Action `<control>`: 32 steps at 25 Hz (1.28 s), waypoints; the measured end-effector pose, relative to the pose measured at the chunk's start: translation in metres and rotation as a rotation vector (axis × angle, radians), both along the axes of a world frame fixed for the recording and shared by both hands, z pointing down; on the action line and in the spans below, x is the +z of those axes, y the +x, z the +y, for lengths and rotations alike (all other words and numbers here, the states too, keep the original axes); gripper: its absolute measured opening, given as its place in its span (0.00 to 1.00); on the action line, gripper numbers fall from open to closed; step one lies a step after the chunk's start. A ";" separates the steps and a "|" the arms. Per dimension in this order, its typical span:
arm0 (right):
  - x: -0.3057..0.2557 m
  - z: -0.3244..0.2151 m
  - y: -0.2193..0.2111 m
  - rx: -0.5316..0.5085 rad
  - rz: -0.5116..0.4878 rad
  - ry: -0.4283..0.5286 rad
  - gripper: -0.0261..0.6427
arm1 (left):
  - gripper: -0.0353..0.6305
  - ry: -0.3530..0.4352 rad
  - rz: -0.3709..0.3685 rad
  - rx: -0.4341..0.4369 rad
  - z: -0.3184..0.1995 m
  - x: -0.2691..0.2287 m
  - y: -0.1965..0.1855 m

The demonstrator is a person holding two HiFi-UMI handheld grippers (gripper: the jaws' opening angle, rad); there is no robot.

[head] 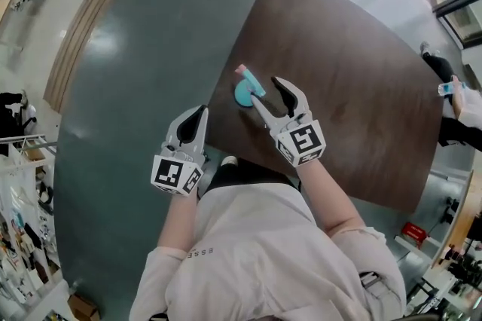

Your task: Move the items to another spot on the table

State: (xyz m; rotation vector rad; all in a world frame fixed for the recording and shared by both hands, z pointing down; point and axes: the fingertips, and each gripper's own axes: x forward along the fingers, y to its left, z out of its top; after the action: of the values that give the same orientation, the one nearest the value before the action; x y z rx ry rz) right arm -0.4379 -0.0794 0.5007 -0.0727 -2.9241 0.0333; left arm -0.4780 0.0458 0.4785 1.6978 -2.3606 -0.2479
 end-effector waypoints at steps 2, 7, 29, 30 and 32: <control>0.011 -0.002 -0.016 -0.020 -0.004 -0.007 0.43 | 0.06 -0.005 0.000 -0.014 -0.001 0.014 -0.005; 0.041 -0.001 -0.039 -0.047 0.017 -0.005 0.43 | 0.06 -0.010 -0.007 -0.038 0.003 0.027 -0.013; -0.005 0.033 0.004 0.120 0.043 0.008 0.22 | 0.06 0.040 0.012 0.139 0.035 -0.015 -0.030; -0.008 0.031 0.013 0.150 0.037 0.012 0.22 | 0.06 0.041 0.002 0.169 0.030 -0.019 -0.026; -0.012 0.025 0.031 0.210 0.029 0.013 0.22 | 0.06 0.050 -0.012 0.213 0.021 -0.025 -0.017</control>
State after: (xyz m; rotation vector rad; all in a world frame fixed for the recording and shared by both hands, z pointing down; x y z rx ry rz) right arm -0.4065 -0.0540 0.4889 0.2352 -2.8894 0.0484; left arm -0.4951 0.0668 0.4537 1.9608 -2.1752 -0.2624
